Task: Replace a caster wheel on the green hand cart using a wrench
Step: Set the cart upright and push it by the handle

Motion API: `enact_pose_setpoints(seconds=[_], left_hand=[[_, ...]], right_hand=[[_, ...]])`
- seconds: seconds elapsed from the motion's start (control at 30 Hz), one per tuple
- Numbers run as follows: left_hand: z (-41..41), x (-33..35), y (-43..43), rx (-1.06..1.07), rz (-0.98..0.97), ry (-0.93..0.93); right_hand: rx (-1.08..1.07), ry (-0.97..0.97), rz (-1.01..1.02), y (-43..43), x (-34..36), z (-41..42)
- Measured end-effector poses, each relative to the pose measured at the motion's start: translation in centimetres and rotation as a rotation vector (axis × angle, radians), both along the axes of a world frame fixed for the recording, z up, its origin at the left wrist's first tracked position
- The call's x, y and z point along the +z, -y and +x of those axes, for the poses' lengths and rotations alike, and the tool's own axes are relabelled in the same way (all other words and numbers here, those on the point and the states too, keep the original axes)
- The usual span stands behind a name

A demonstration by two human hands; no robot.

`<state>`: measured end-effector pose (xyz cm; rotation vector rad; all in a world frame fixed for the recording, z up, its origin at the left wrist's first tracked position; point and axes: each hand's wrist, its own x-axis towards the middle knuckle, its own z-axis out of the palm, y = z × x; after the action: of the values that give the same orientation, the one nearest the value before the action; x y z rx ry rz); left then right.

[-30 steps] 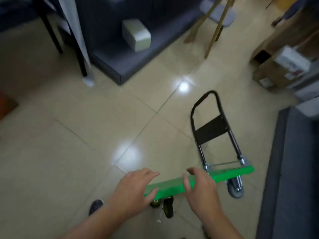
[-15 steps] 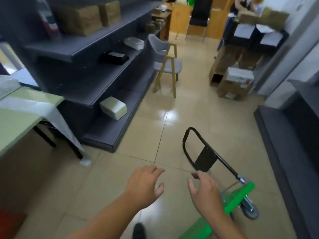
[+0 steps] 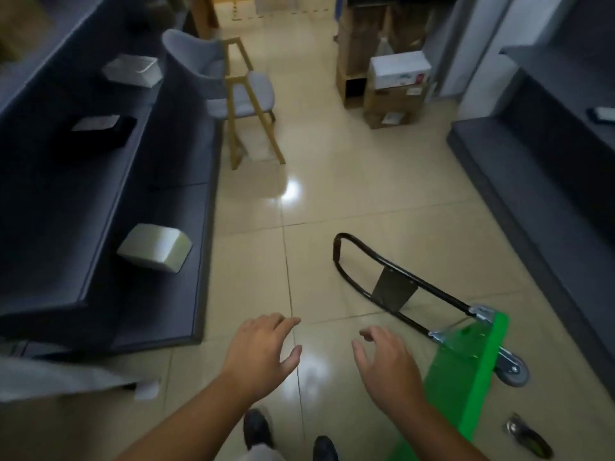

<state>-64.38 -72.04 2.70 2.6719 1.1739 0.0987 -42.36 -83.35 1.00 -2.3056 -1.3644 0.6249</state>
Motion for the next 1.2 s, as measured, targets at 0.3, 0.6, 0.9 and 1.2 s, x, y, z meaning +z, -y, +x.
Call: enact_pose_setpoints(seconds=[0.3,0.6,0.9,1.2], left_hand=[[7.9,-0.3,-17.1,-0.413,0.031,-0.086],[22.5,-6.9,-26.7,-0.918,0.017,-0.292],[33.8,-25.4,-35.4,-0.921,-0.093,-0.363],[35.9,-40.3,-43.1,-0.688,-0.287,-0.742]], right_hand=[[-0.345,0.041,0.01,-12.1,-3.0,1.8],[-0.757,-0.225,0.012,-22.6,-11.9,6.1],[-1.413,-0.909,0.138,-33.0,-28.5,13.0],[-1.671,-1.244,0.398,-39.1,-39.5,15.1]])
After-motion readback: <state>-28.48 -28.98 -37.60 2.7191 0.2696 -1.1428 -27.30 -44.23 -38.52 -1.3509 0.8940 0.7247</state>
